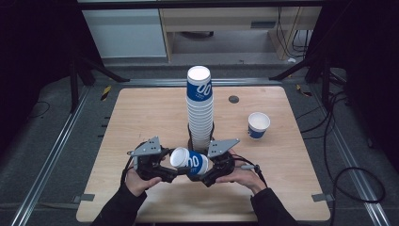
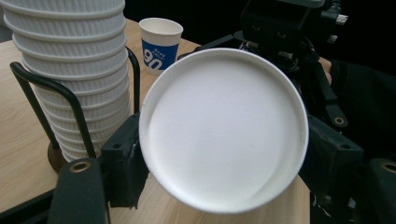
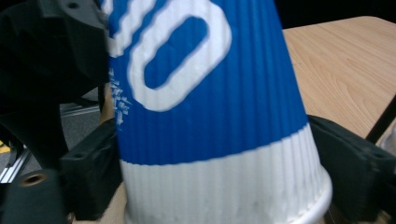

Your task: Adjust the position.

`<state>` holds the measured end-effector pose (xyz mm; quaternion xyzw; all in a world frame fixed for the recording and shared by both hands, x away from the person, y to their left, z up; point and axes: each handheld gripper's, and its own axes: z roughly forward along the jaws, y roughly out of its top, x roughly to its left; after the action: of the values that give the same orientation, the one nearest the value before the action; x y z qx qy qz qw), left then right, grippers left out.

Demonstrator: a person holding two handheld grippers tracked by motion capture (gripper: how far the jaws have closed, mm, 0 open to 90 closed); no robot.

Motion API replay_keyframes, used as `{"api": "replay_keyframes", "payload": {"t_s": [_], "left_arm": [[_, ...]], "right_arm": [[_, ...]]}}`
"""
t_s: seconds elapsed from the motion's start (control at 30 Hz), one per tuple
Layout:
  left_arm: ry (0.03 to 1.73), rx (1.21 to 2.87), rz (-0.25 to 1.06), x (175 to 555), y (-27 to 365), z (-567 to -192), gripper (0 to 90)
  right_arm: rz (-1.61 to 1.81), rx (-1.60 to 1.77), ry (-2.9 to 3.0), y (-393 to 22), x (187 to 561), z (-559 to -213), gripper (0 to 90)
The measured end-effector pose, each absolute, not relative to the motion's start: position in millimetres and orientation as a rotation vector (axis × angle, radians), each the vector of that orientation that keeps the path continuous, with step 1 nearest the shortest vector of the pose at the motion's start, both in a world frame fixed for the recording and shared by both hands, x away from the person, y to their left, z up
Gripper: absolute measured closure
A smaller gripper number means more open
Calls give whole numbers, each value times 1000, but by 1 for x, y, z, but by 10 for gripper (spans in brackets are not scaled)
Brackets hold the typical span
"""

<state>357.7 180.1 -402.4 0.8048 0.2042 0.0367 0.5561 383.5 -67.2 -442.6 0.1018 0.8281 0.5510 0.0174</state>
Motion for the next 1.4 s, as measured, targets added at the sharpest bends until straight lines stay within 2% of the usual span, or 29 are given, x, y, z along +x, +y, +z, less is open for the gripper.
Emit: {"api": "replay_keyframes", "payload": {"t_s": [0.27,0.47,0.73,1.3,1.4], "left_arm": [[485,1910,74,359,180,-402,254],[491,1911,92,359,186,-397,186],[498,1994,74,364,194,-398,153],[438,2210,45,364,170,-420,148],[429,2232,35,364,166,-423,173]], "right_arm": [[1685,291,2588,-69,383,-443,153],[1652,279,2588,-74,383,-439,154],[1556,298,2559,-88,386,-434,153],[1277,166,2711,-64,378,-453,151],[1261,152,2727,-61,376,-455,150]]}}
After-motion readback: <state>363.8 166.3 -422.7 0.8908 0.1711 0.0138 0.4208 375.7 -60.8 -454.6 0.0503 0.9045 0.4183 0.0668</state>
